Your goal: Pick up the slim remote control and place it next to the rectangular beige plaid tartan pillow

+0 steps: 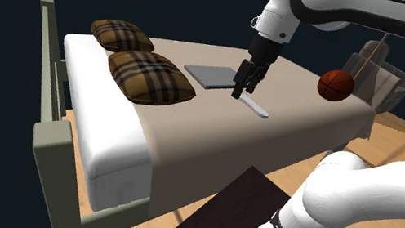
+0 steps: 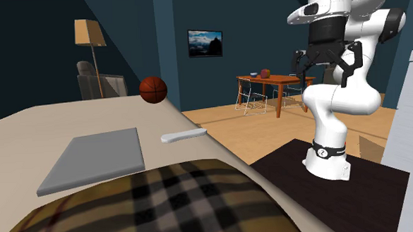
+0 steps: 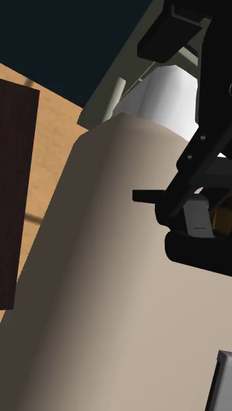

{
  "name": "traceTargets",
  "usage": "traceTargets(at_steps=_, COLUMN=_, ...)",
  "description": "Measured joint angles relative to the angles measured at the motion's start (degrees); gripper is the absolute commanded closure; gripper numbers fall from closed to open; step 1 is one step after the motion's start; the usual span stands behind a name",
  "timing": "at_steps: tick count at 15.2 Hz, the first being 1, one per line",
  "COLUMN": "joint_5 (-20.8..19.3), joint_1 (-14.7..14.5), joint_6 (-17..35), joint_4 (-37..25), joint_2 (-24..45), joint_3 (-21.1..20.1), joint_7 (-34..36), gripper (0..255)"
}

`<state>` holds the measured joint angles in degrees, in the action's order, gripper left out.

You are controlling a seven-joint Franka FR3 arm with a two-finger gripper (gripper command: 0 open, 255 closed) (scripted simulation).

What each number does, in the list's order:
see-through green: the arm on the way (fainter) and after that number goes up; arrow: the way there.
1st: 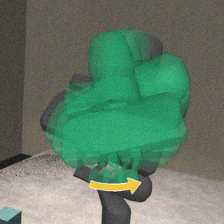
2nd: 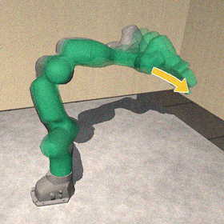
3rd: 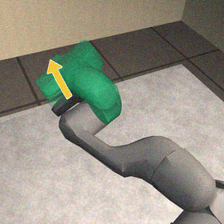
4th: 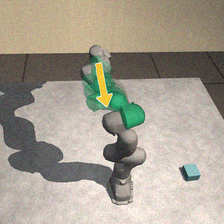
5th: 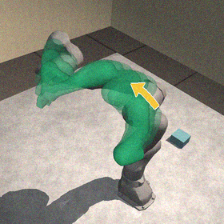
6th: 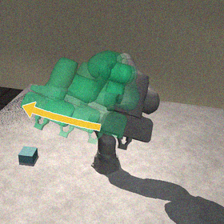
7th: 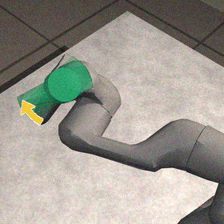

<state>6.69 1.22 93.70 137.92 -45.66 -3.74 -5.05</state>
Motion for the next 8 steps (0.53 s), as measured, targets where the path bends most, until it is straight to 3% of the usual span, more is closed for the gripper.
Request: traceTargets(at_steps=8, joint_5=-4.15, joint_1=3.45, joint_6=6.12, joint_4=1.05, joint_2=5.67, joint_3=5.19, joint_7=-5.02, gripper=0)
